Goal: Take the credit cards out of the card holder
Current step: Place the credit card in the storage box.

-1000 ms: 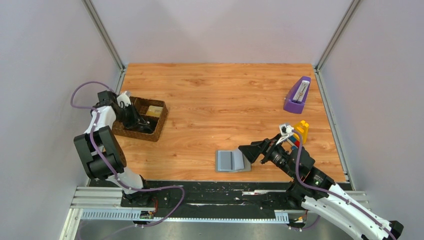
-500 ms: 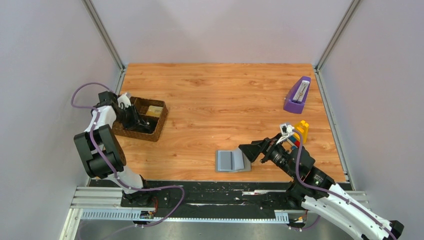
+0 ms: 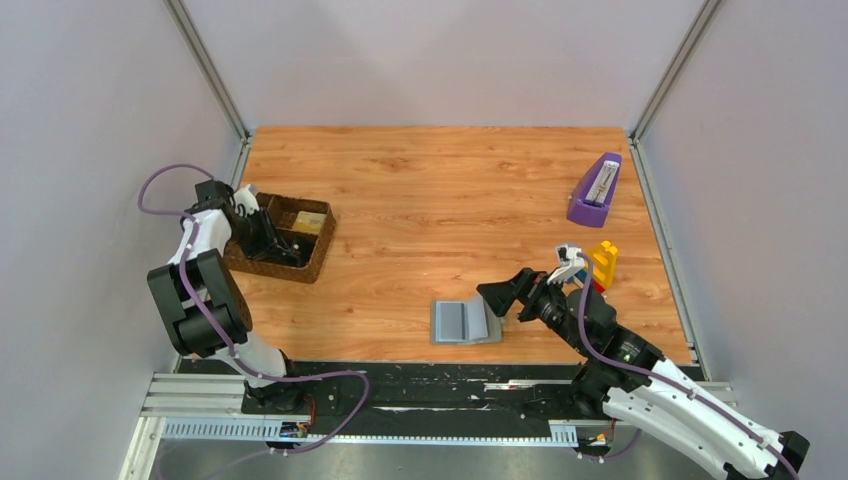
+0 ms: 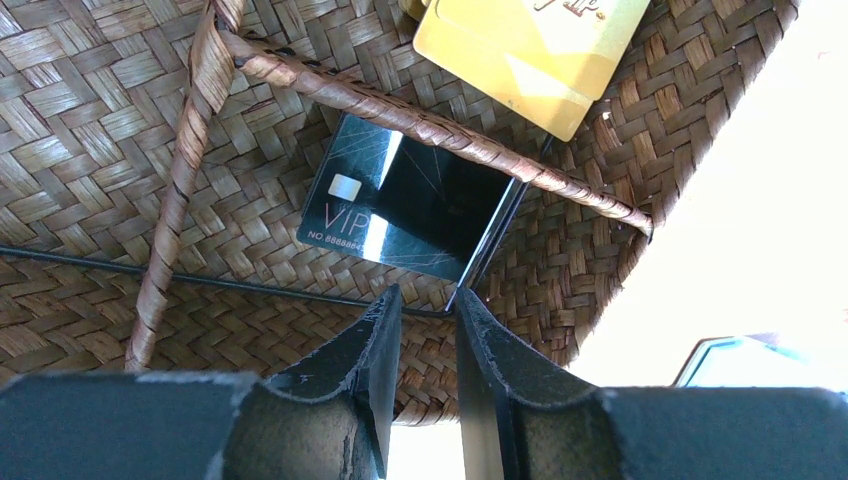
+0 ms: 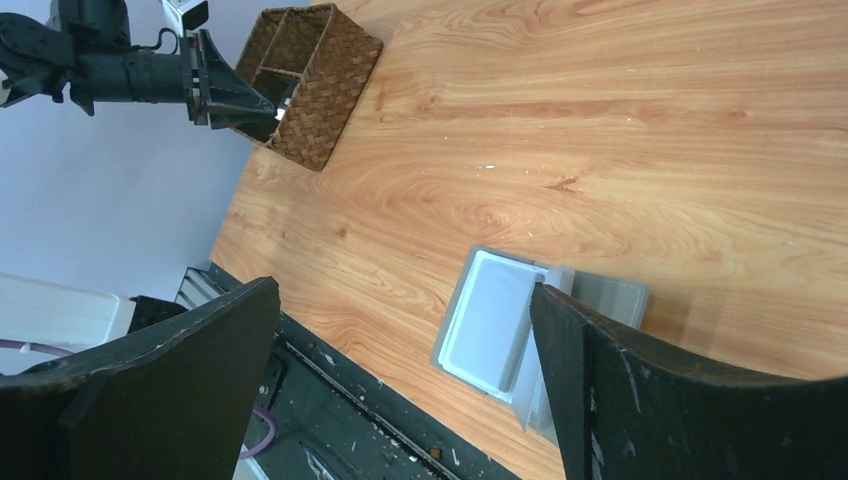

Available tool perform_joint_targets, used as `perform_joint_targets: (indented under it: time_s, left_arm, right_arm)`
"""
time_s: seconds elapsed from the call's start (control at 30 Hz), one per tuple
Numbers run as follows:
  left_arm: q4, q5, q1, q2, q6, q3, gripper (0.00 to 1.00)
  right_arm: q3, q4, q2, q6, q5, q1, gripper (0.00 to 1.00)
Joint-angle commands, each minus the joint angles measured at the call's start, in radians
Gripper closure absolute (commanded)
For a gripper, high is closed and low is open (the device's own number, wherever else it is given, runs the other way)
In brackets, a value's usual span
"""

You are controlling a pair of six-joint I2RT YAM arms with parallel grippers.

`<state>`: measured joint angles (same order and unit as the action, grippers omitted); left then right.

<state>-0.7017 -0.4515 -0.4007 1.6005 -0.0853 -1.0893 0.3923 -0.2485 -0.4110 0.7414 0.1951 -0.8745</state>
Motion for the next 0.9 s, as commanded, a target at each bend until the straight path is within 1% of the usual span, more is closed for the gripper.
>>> perform_joint_targets:
  time_s: [0.0, 0.13, 0.4, 0.63, 0.77, 0.87]
  left_arm:
    - [0.02, -0.025, -0.009, 0.016, -0.003, -0.03, 0.66]
    - [0.026, -0.055, -0.009, 0.051, 0.001, -0.035, 0.66]
    - [0.016, 0.04, -0.01, 0.075, -0.014, -0.05, 0.67]
    - [0.018, 0.043, -0.009, 0.066, -0.015, -0.063, 0.67]
    - [0.011, 0.045, -0.009, 0.052, -0.019, -0.075, 0.67]
    - [-0.012, 0.045, -0.009, 0.031, -0.021, -0.101, 0.67]
  right_arm:
    - [0.054, -0.014, 0.0, 0.025, 0.029, 0.001, 0.0]
    - [0.058, -0.015, 0.008, 0.021, 0.038, 0.002, 0.0]
    - [0.074, -0.015, 0.009, 0.01, 0.052, 0.001, 0.0]
    - [0.066, -0.014, 0.01, 0.02, 0.064, 0.001, 0.0]
    - [0.057, -0.029, 0.01, 0.056, 0.084, 0.002, 0.0]
    - [0.077, -0.081, -0.006, 0.11, 0.131, 0.001, 0.0]
